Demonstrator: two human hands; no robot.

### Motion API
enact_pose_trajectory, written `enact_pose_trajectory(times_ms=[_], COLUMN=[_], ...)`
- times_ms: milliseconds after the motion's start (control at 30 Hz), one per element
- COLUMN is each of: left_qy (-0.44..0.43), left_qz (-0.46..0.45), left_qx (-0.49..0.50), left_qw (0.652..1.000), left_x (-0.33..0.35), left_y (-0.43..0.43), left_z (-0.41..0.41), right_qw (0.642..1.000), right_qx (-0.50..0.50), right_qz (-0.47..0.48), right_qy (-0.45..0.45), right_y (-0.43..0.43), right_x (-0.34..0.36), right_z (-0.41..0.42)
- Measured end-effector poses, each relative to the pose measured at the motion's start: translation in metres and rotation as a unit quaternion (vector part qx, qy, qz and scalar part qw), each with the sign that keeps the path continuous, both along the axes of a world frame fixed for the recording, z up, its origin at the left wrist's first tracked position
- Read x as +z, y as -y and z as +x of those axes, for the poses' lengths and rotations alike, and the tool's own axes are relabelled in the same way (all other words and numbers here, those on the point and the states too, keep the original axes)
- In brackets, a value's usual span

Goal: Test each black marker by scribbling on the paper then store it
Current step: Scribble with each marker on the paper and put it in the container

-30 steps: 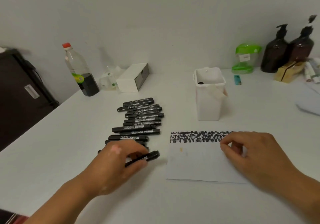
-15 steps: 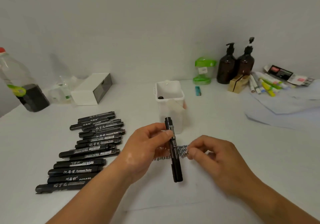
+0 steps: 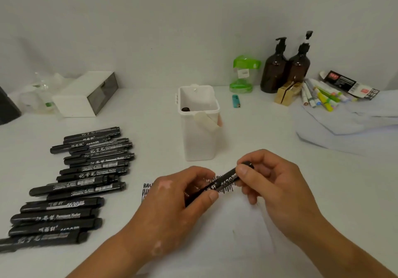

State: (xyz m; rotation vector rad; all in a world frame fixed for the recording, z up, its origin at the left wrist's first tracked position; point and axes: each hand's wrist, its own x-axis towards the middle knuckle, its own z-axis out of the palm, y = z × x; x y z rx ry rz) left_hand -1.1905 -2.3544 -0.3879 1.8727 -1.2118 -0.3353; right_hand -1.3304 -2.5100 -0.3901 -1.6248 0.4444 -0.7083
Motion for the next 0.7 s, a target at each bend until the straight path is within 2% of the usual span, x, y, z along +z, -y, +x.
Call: enact_pose_trajectory(times_ms=[100, 333, 700], left_qy=[0.078, 0.136, 0.137], left_qz=[0.014, 0.023, 0.007], left_qx=[-0.025, -0.065, -0.111], left_qw=[0.997, 0.988, 0.984], left_x=[-0.001, -0.005, -0.003], left_y=[-0.002, 0.002, 0.003], left_z=[-0.002, -0.008, -0.017], right_qw=[1.000, 0.995, 0.990], right_qx=[-0.005, 0.084, 0.127], right_qz=[0.004, 0.053, 0.055], right_qy=[0.020, 0.005, -0.014], right_y=[-0.001, -0.008, -0.013], right_x=[0.000, -0.001, -0.007], right_z=[-0.001, -0.001, 0.002])
